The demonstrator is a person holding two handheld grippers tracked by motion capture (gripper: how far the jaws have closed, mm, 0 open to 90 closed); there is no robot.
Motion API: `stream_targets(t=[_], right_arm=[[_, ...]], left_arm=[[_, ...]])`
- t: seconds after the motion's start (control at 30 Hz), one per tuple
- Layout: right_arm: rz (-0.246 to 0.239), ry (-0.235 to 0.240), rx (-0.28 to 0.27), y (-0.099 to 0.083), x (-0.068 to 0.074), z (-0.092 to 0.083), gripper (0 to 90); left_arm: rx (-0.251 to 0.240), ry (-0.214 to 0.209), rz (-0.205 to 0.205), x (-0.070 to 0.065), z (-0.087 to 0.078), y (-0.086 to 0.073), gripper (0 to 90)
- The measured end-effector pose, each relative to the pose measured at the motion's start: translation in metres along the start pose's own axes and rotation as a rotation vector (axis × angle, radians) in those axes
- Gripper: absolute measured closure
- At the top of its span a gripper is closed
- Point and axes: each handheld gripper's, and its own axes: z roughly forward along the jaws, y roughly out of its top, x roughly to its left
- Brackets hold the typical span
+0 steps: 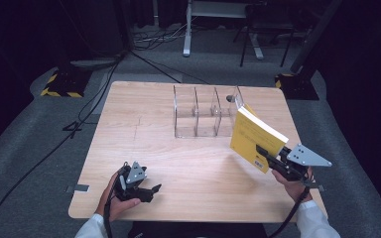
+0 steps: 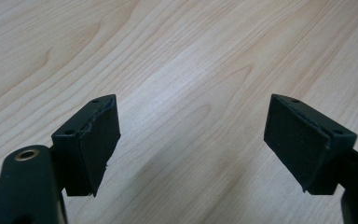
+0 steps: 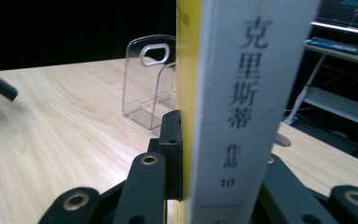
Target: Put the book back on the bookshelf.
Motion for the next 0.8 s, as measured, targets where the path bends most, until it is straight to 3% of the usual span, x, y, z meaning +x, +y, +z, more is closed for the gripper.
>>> stream_targets(t=[0.27, 0.57, 0.7, 0.8], right_arm=[[0.01, -0.044, -0.009, 0.007, -0.009, 0.011, 75.9], [0.013, -0.085, -0.005, 0.022, -0.016, 0.036, 75.9], [0.016, -0.11, 0.0, 0.029, -0.02, 0.049, 76.0], [0.023, -0.122, 0.002, 0.031, -0.023, 0.055, 75.9]], left_arm=[[0.021, -0.017, -0.048, 0.004, 0.008, -0.005, 17.3], [0.055, -0.012, -0.053, 0.003, 0.014, -0.007, 17.1], [0.073, -0.003, -0.031, 0.002, 0.015, -0.006, 17.1], [0.073, -0.013, -0.048, 0.002, 0.016, -0.006, 17.1]])
